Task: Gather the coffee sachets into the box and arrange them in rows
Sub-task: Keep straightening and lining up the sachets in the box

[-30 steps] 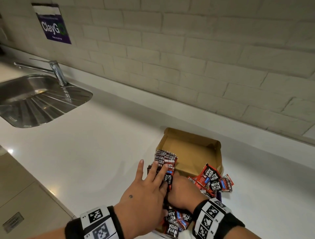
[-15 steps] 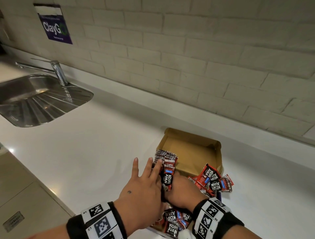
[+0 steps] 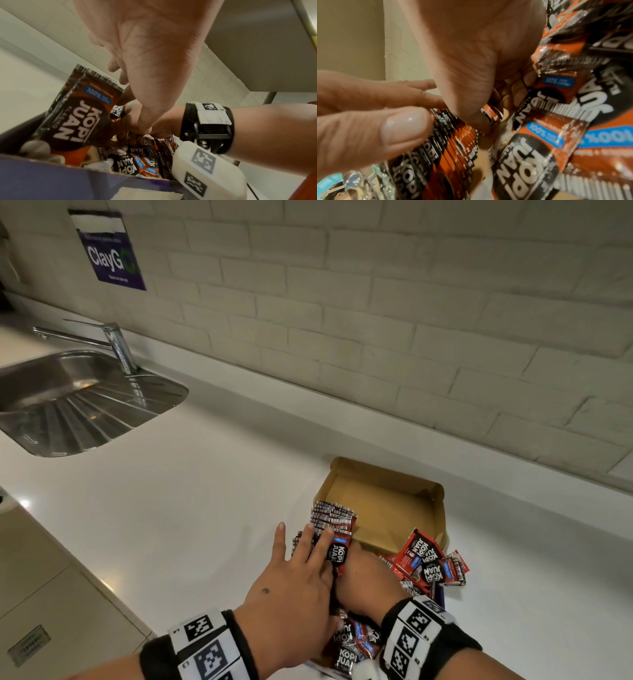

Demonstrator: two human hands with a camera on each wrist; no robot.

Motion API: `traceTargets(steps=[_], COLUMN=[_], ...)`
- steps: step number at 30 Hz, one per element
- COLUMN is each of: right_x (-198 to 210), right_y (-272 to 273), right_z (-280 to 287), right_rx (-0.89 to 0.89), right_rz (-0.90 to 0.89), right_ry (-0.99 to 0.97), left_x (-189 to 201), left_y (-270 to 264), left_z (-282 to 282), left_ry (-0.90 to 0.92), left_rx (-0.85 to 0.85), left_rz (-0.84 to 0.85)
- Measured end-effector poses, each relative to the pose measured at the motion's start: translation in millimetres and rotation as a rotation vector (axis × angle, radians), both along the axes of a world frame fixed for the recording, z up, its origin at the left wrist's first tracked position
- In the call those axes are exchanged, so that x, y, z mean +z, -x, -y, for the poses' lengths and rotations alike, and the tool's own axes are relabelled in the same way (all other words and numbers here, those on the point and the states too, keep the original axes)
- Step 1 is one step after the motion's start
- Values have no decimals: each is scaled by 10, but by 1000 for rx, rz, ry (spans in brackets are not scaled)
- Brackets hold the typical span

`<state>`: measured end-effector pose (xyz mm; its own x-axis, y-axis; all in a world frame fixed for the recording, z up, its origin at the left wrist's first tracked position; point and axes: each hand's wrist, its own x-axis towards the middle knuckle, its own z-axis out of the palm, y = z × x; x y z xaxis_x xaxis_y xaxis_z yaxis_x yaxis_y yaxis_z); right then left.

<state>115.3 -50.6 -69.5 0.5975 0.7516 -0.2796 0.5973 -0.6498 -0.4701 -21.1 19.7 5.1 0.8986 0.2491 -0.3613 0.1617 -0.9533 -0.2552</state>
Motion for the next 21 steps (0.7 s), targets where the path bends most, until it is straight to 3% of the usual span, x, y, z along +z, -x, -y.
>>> traceTargets(steps=[13,21], right_x=[110,124], right_y=[1,4], right_z=[-11,30], right_rx=[-17,23], right_rz=[22,-13], right_ry=[18,1], left_x=[135,132], left_y=[180,343], left_z=[-97,-501], left_ry=[157,518], left_rx=[3,381], left_rz=[199,452])
